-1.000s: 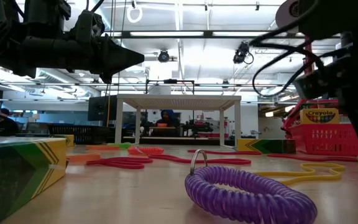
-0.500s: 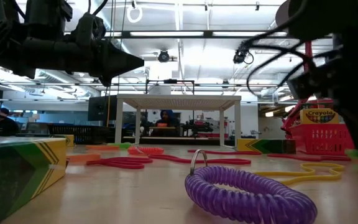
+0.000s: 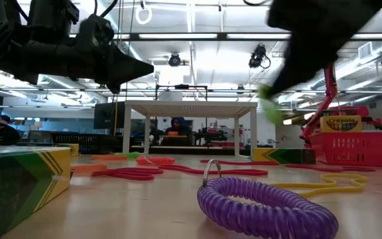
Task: Pick & Place Office Desk Supplies
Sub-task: Put the right green spring rubber band into the black bin
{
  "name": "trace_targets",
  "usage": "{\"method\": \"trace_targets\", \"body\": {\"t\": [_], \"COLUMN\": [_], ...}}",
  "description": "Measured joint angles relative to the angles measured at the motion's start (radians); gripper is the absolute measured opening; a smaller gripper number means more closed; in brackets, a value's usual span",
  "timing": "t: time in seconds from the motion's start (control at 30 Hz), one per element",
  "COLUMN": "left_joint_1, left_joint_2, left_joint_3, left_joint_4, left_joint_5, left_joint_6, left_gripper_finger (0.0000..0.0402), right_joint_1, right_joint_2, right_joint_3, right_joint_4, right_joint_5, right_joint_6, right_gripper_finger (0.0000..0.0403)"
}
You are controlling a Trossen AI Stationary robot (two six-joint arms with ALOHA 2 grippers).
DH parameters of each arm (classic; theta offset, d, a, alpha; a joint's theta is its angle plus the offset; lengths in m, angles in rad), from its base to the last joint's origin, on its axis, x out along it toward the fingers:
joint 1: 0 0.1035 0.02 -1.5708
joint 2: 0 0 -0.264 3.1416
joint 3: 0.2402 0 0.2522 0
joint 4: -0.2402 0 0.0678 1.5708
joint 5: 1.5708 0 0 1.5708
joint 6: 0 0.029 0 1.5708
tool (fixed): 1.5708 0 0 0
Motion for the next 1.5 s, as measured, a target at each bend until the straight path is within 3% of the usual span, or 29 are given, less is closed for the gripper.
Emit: {"method": "trace_targets", "body": {"t": [0.13, 0.23, 0.47, 0.6, 0.77, 0.97, 1.27, 1.4, 1.5], "left_joint_1": [0.0, 0.0, -0.002, -0.002, -0.008, -0.016, -0.013, 0.001, 0.013], "left_joint_2": [0.0, 0.004, 0.075, 0.14, 0.214, 0.246, 0.246, 0.23, 0.197], "left_joint_3": [0.062, 0.126, 0.277, 0.34, 0.412, 0.448, 0.448, 0.447, 0.447], "left_joint_4": [-0.081, -0.186, -0.297, -0.298, -0.298, -0.301, -0.314, -0.34, -0.411], "left_joint_5": [0.031, 0.073, 0.21, 0.234, 0.403, 0.466, 0.477, 0.476, 0.451], "left_joint_6": [-0.043, -0.053, -0.055, -0.048, -0.006, 0.029, 0.047, 0.046, 0.046], "left_gripper_finger": [0.0042, 0.0076, 0.0155, 0.019, 0.0207, 0.0184, 0.0028, 0.0028, 0.0035], "right_joint_1": [-0.098, -0.169, -0.251, -0.249, -0.249, -0.249, -0.248, -0.248, -0.247], "right_joint_2": [0.004, 0.006, 0.006, 0.006, 0.006, 0.006, 0.006, 0.004, -0.018], "right_joint_3": [-0.095, -0.117, -0.118, -0.118, -0.118, -0.118, -0.118, -0.118, -0.118], "right_joint_4": [0.442, 0.588, 0.698, 0.7, 0.697, 0.696, 0.702, 0.712, 0.688], "right_joint_5": [-0.169, -0.326, -0.546, -0.565, -0.565, -0.576, -0.589, -0.571, -0.501], "right_joint_6": [-0.255, -0.372, -0.509, -0.542, -0.545, -0.549, -0.549, -0.547, -0.525], "right_gripper_finger": [0.0009, 0.0012, 0.001, 0.0014, 0.0011, 0.0015, 0.0016, 0.0035, 0.0078]}}
